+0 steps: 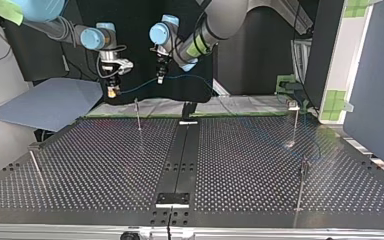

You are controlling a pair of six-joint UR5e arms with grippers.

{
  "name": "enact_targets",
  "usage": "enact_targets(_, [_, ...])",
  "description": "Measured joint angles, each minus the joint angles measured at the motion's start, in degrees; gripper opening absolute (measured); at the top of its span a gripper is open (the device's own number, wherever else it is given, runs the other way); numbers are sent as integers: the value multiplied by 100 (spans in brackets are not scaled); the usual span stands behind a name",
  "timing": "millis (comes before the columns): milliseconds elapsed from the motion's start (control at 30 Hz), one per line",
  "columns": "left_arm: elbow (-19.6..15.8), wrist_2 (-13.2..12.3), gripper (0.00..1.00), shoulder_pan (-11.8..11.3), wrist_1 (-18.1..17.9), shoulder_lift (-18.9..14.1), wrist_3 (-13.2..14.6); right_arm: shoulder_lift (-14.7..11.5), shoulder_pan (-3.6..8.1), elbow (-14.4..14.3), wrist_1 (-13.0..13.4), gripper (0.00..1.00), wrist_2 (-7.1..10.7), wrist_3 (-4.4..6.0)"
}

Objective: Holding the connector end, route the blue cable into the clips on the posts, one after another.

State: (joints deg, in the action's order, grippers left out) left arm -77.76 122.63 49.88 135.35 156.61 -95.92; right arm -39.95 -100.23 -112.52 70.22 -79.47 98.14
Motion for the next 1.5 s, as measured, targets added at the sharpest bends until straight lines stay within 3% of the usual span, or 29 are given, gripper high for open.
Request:
enact_targets(300, [446,175,0,-24,-47,439,20,425,228,10,-131,0,-28,-218])
enact_targets(433, [649,168,0,-53,-66,544,21,586,335,50,-134,0,47,-202])
enact_targets(633, [945,157,0,-129,-103,566,23,629,394,276,-340,0,250,-211])
enact_targets(900, [1267,194,0,-199,-301,566,78,632,447,549,-697,0,330,-268])
enact_targets(1133, [1324,269,0,-208,-328,567,284,549,527,633,-992,0,489,-325])
enact_targets(1233, [1326,314,0,-167,-306,567,423,447,568,636,-1107,0,525,-311])
enact_targets(1500, [1327,317,0,-34,-281,568,839,211,641,638,-1314,0,574,-143])
